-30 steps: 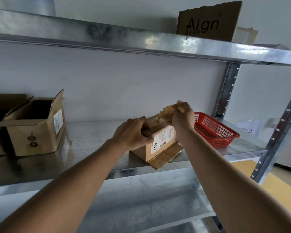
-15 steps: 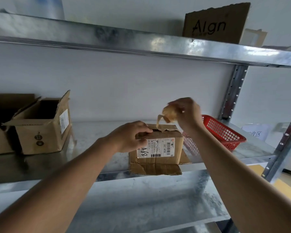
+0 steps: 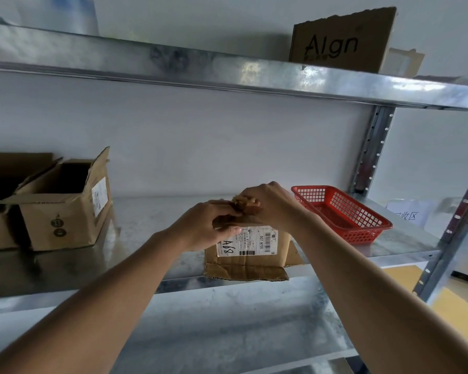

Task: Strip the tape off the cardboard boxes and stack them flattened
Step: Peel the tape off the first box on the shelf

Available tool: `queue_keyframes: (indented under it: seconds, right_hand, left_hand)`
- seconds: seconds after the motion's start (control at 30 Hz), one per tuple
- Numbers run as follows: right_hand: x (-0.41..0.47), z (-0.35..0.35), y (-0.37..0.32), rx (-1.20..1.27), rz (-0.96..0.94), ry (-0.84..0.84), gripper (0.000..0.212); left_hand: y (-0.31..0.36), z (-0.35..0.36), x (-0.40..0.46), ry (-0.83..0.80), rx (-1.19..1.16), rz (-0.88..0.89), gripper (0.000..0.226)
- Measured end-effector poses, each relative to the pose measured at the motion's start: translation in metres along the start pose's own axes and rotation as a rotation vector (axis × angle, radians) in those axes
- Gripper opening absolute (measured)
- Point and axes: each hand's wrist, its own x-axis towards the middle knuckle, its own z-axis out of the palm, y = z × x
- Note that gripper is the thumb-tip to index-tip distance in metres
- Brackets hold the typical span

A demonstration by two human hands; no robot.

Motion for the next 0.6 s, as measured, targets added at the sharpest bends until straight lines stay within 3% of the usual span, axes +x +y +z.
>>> queue_keyframes:
  seconds: [0.07, 0.13, 0.23, 0.33, 0.47, 0.6]
  right_hand:
    - [0.002, -0.002, 0.0, -0.086, -0.027, -0.021, 0.036]
    - [-0.001, -0.001, 0.004, -0.019, -0.005, 0.054, 0.028]
    - [-0.015, 0.004, 0.018, 0.18, 0.159, 0.36, 0.023]
    - [-0.029, 0.011, 0.034, 0.194, 0.355, 0.586, 0.023]
    - [-0.036, 0.022, 0.038, 0.432, 0.548, 0.651, 0.022]
    - [-0.042, 0.021, 0.038, 0.721, 0.557, 0.577, 0.027]
  left_hand:
    - [0.0, 0.0, -0.001, -0.005, 0.042, 0.003, 0.043]
    - [0.0, -0.003, -0.001, -0.024, 0.081, 0.001, 0.043]
    - [-0.001, -0.014, -0.002, -0.071, 0.095, -0.011, 0.043]
    - [0.003, -0.022, 0.001, -0.11, 0.131, -0.02, 0.042]
    - [0.025, -0.024, 0.014, -0.19, 0.318, -0.037, 0.039]
    - [0.054, -0.002, 0.029, -0.163, 0.719, -0.013, 0.075]
